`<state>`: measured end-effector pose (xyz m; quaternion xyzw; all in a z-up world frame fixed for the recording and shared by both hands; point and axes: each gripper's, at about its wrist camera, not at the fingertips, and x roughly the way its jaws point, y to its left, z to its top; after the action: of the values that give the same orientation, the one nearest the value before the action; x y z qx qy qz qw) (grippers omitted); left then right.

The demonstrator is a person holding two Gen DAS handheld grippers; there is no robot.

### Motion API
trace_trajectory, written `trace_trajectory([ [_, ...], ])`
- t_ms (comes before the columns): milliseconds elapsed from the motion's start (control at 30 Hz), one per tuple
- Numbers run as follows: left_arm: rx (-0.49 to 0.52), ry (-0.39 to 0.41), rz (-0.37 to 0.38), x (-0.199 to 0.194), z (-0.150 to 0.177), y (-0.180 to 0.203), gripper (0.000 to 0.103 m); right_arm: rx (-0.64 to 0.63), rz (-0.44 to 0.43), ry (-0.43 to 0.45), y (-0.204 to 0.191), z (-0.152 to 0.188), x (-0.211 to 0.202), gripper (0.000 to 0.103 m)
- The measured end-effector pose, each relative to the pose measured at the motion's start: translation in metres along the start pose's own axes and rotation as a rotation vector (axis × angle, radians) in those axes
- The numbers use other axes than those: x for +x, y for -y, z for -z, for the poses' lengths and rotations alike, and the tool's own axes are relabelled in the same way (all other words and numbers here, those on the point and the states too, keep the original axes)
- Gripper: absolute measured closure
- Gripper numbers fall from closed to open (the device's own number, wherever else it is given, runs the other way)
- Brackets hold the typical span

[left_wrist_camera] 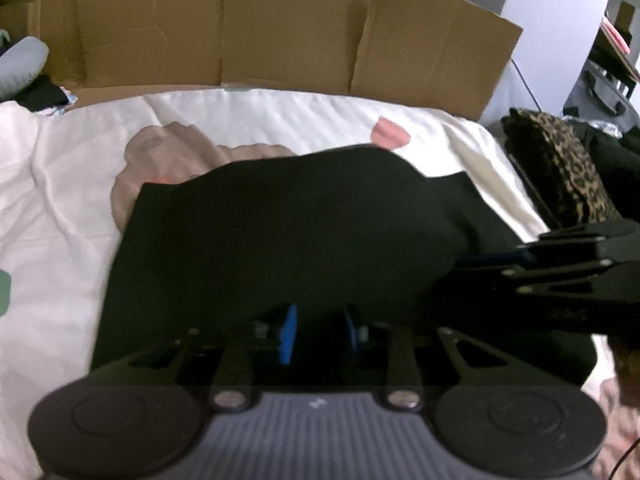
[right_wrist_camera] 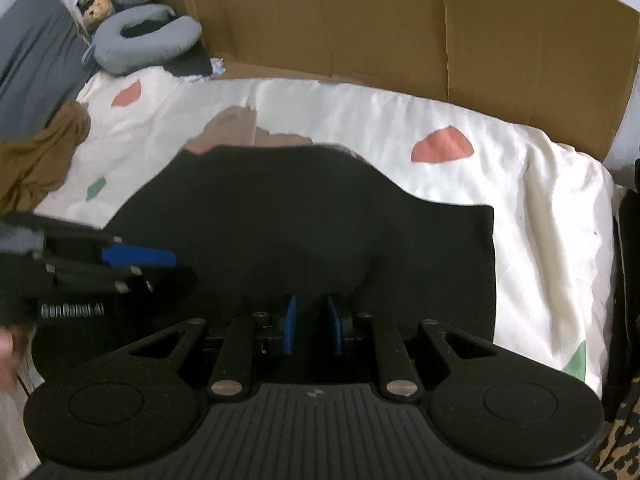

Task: Fold clothes
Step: 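Lower the folded shorts onto the duvet and open both grippers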

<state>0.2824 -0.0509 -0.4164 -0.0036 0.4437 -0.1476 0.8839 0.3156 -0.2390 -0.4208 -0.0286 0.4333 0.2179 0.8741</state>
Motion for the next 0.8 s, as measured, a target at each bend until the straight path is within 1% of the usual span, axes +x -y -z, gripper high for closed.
trace_trajectory([
  [100,0.023,-0.016,-0.036,-0.005,0.004,-0.007,0.076,-0.025,0.005,-0.011,0.003,0.008,-0.007,0.080],
  [167,0.016,-0.031,-0.046,-0.008,0.008,-0.013,0.075,-0.033,0.009,-0.017,0.005,0.013,-0.013,0.080],
  [267,0.009,-0.040,-0.070,-0.019,0.013,-0.023,0.075,-0.020,0.031,-0.017,0.009,0.020,-0.024,0.080],
  [333,0.002,-0.049,-0.098,-0.027,0.016,-0.029,0.070,-0.013,0.054,-0.015,0.012,0.024,-0.032,0.078],
  [367,-0.007,-0.050,-0.106,-0.032,0.018,-0.033,0.070,-0.004,0.062,-0.012,0.013,0.025,-0.036,0.078],
  [467,-0.041,-0.042,-0.108,-0.051,0.023,-0.044,0.070,0.033,0.058,0.003,0.015,0.029,-0.051,0.075],
  [600,-0.074,-0.026,-0.097,-0.072,0.032,-0.048,0.070,0.051,0.055,0.014,0.011,0.037,-0.063,0.074],
  [700,-0.089,-0.038,-0.044,-0.079,0.037,-0.045,0.070,0.051,0.038,0.008,0.004,0.043,-0.063,0.074],
  [767,-0.088,-0.033,-0.014,-0.081,0.041,-0.039,0.070,0.034,0.033,-0.009,-0.003,0.048,-0.059,0.074],
  [800,-0.081,-0.045,-0.008,-0.079,0.045,-0.037,0.070,0.027,0.034,-0.020,-0.005,0.051,-0.057,0.074],
])
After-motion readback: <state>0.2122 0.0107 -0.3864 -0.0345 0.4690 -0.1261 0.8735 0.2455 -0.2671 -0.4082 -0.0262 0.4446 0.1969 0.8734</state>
